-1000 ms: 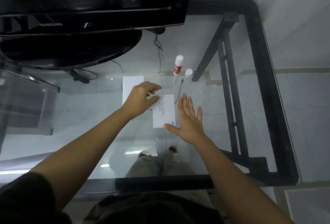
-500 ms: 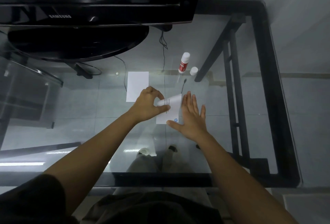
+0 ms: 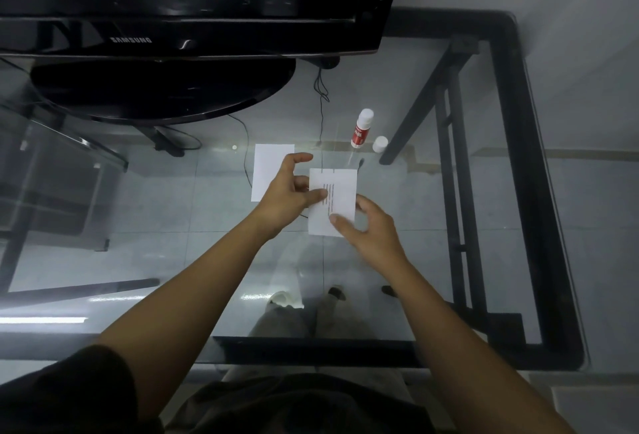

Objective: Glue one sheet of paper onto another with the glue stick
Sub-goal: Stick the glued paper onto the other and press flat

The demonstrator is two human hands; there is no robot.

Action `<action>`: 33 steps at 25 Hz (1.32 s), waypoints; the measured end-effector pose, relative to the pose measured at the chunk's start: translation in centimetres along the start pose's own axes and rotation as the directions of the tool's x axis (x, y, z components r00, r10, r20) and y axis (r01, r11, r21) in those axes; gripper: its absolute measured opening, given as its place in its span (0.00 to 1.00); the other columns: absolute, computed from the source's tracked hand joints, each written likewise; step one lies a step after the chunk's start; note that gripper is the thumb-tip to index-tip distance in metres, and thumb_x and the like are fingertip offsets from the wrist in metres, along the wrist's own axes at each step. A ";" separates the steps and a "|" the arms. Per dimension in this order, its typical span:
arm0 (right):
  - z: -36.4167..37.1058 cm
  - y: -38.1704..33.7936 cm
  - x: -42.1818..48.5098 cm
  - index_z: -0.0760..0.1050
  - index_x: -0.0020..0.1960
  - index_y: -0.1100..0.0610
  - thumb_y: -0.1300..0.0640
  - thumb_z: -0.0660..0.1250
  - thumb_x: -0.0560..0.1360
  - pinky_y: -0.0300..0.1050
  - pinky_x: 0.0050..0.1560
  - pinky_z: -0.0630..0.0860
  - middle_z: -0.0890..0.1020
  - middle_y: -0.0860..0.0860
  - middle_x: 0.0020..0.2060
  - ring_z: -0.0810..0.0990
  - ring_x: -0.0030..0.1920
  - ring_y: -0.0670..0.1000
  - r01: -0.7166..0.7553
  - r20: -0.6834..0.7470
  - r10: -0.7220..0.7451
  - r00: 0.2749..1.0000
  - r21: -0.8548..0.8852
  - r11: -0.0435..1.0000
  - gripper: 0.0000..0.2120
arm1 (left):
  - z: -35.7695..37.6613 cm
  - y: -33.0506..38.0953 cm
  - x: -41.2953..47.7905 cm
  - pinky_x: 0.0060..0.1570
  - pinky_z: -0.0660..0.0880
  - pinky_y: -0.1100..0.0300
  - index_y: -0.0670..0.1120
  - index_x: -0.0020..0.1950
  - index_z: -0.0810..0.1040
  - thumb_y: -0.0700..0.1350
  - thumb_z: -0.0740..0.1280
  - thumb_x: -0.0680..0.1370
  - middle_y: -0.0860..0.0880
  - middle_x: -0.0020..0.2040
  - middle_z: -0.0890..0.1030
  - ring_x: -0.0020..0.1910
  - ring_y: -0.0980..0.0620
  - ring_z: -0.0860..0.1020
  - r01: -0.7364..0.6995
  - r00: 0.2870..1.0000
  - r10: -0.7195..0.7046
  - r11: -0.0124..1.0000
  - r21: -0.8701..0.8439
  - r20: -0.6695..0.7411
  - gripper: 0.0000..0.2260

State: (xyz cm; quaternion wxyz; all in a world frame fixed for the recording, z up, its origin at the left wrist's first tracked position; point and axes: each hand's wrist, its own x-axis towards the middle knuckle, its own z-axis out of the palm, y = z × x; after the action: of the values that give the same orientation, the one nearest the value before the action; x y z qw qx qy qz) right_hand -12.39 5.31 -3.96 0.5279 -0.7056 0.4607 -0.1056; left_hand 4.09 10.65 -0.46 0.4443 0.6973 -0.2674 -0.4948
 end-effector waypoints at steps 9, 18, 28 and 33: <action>-3.0 -2.9 1.0 0.78 0.55 0.57 0.55 0.65 0.75 0.38 0.42 0.79 0.80 0.50 0.51 0.78 0.44 0.45 0.016 -0.269 0.022 0.963 0.139 0.990 0.10 | -7.7 -2.5 1.4 0.63 0.67 0.54 0.42 0.66 0.73 0.42 0.65 0.77 0.42 0.65 0.75 0.62 0.44 0.72 -0.310 0.920 0.375 0.513 0.800 0.116 0.17; -5.0 -2.5 0.0 0.77 0.58 0.58 0.56 0.67 0.74 0.26 0.36 0.74 0.77 0.47 0.50 0.78 0.43 0.43 0.073 -0.414 -0.052 0.909 0.036 0.997 0.14 | -3.1 -4.5 0.2 0.60 0.72 0.46 0.37 0.61 0.76 0.44 0.69 0.75 0.37 0.61 0.77 0.58 0.38 0.76 -0.466 0.854 0.395 0.297 0.833 0.337 0.18; -4.7 -2.4 -1.6 0.79 0.52 0.60 0.59 0.68 0.73 0.34 0.37 0.77 0.75 0.49 0.39 0.75 0.36 0.45 0.269 -0.408 -0.325 0.854 -0.189 0.944 0.09 | -1.2 -1.7 -0.5 0.62 0.70 0.54 0.43 0.63 0.76 0.49 0.63 0.78 0.43 0.62 0.78 0.60 0.48 0.74 -0.309 0.907 0.421 0.693 0.651 -0.018 0.16; -2.3 -4.2 -1.4 0.76 0.59 0.62 0.62 0.68 0.74 0.42 0.32 0.75 0.76 0.57 0.37 0.73 0.35 0.51 0.369 -0.157 -0.560 0.813 -0.606 0.705 0.14 | -1.8 3.4 -1.2 0.48 0.79 0.57 0.54 0.41 0.83 0.62 0.68 0.70 0.52 0.39 0.85 0.42 0.55 0.83 -0.127 0.991 0.130 0.990 0.064 -0.034 0.13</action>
State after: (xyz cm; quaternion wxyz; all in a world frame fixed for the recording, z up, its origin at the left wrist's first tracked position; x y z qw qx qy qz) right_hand -12.34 4.97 1.05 0.1729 -0.8923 0.3563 -0.2167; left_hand 5.58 10.71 3.35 0.4585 0.7012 -0.3185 -0.4435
